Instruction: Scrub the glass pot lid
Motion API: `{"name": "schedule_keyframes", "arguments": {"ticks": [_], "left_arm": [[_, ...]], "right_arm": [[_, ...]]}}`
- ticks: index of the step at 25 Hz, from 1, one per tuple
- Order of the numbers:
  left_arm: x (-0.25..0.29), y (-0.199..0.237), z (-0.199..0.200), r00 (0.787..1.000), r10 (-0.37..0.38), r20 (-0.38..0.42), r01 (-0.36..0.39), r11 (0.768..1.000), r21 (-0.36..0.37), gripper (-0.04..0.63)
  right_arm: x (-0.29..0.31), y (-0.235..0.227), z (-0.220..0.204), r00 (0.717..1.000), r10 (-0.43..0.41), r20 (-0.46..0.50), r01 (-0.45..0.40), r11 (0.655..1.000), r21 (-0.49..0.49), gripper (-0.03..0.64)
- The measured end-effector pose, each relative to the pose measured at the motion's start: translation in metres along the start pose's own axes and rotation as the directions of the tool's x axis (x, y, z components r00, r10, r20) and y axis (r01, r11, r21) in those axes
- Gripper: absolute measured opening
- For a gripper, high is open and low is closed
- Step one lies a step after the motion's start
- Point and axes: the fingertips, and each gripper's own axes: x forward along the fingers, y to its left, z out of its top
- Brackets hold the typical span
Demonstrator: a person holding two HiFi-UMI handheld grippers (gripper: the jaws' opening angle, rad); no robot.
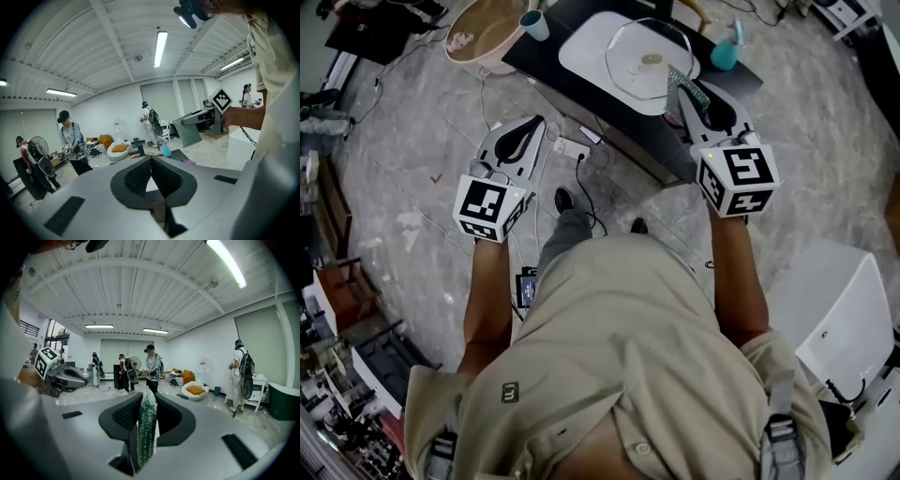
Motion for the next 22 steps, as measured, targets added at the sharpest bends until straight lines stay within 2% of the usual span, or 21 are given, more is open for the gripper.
{"name": "schedule_keyframes", "arguments": {"ticks": [5,14,18,22], "left_arm": [[0.037,0.031,0.001,0.994,-0.100,0.042,0.100,0.995,0.015,0.015],[0.081,0.141,-0.016,0.975,-0.214,0.067,0.214,0.977,0.003,0.015],[0.101,0.168,-0.030,0.960,-0.275,0.060,0.276,0.961,-0.008,0.015],[0.121,0.187,-0.032,0.937,-0.342,0.072,0.343,0.939,0.005,0.015]], "right_arm": [[0.016,-0.015,0.002,0.993,-0.115,-0.020,0.115,0.993,0.002,0.084],[0.103,0.007,0.023,0.972,-0.225,-0.070,0.226,0.974,0.006,0.084],[0.130,0.018,0.028,0.960,-0.263,-0.095,0.264,0.965,-0.006,0.084],[0.146,0.014,0.032,0.937,-0.333,-0.111,0.335,0.942,-0.002,0.084]]}}
